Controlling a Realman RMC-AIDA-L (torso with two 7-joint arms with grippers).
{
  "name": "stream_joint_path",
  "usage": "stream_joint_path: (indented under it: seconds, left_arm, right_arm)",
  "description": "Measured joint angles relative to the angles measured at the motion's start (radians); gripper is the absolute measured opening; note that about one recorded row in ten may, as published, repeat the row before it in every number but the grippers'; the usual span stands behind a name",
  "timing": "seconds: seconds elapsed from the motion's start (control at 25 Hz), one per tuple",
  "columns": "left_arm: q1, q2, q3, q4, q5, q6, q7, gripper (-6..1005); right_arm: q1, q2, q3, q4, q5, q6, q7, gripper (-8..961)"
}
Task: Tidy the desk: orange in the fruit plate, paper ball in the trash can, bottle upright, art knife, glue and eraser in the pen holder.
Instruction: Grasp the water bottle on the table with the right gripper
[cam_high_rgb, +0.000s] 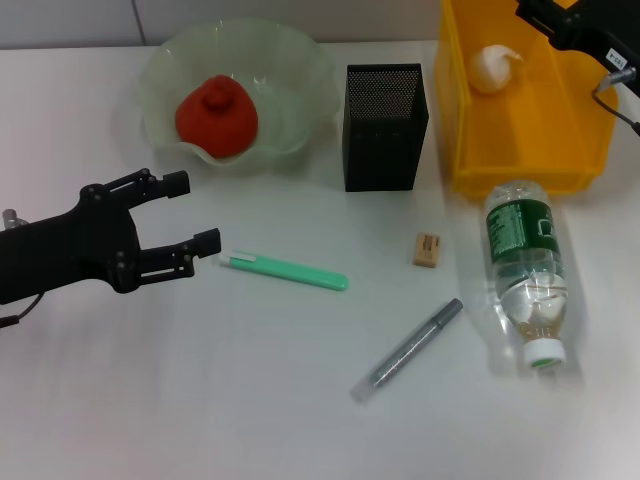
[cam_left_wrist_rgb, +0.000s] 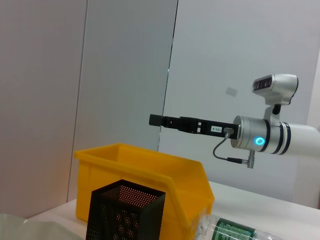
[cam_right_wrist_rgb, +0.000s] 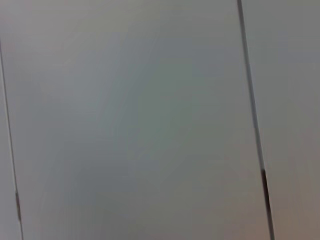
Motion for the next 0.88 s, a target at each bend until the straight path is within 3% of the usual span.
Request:
stream_joint_path:
  seconds: [0.32, 0.52, 0.88]
  left_arm:
    - [-0.001, 0.000, 0.000, 0.000, 0.000, 0.001, 0.000, 859]
    - [0.002, 0.001, 0.000, 0.000, 0.000, 0.005, 0.000, 859]
    - [0.005, 0.002, 0.000, 0.000, 0.000, 0.014, 0.000, 859]
  right_arm:
    - [-0.004, 0.001, 0.010, 0.004, 0.035, -0.017, 0.000, 795]
    - [-0.014, -0.004, -0.004, 0.010, 0.027, -0.130, 0.027, 796]
    - [-0.029, -0.046, -0.054, -0.008, -0.179, -0.415, 0.165, 794]
